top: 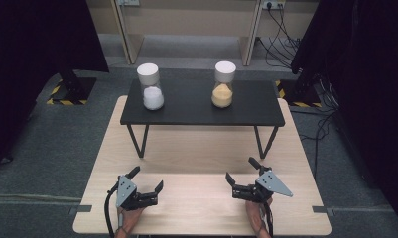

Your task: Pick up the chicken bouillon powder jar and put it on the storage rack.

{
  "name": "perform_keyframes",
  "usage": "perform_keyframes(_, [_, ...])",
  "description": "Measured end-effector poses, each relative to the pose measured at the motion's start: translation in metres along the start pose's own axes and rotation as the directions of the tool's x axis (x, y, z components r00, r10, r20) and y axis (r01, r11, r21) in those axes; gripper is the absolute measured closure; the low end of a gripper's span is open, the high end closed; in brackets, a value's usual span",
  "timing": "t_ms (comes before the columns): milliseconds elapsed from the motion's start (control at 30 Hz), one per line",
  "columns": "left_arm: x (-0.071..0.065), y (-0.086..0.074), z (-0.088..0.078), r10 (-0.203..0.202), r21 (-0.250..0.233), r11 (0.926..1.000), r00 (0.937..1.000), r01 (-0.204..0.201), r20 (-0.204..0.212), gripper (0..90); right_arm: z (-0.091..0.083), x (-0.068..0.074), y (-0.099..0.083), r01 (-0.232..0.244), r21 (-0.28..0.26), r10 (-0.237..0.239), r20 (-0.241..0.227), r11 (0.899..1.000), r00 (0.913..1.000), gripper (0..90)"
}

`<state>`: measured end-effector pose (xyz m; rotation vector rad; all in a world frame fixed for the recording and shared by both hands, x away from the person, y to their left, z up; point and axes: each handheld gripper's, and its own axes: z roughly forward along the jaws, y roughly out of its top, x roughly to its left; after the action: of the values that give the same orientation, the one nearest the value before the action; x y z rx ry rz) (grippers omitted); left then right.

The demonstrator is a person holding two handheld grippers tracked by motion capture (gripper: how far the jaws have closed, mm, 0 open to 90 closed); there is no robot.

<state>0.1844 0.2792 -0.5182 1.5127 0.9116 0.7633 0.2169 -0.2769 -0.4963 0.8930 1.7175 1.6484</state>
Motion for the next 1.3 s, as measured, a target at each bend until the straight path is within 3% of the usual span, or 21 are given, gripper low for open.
perform_keyframes(300, [0.0,0.0,0.0,-0.003,-0.001,1.0,1.0,0.003,0.0,0.0,0.002,0.0,-0.016,0.006,0.029,-0.005,-0.018,1.0,0.9998,0.0])
perform_keyframes(467, [0.001,0.0,0.0,-0.006,-0.002,1.0,1.0,0.006,0.0,0.0,0.003,0.002,-0.015,0.035,0.034,-0.034,-0.032,0.999,0.9989,0.0])
perform_keyframes(833, [0.002,-0.002,0.0,-0.026,-0.01,0.9996,0.9997,0.026,0.001,0.0,0.004,0.002,-0.015,0.024,0.042,-0.023,-0.018,0.999,0.9996,0.2])
perform_keyframes(1300, [0.0,0.0,0.0,0.002,-0.003,1.0,1.0,-0.002,0.002,0.0,0.006,0.004,-0.014,0.046,0.052,-0.044,-0.029,0.998,0.9986,0.5])
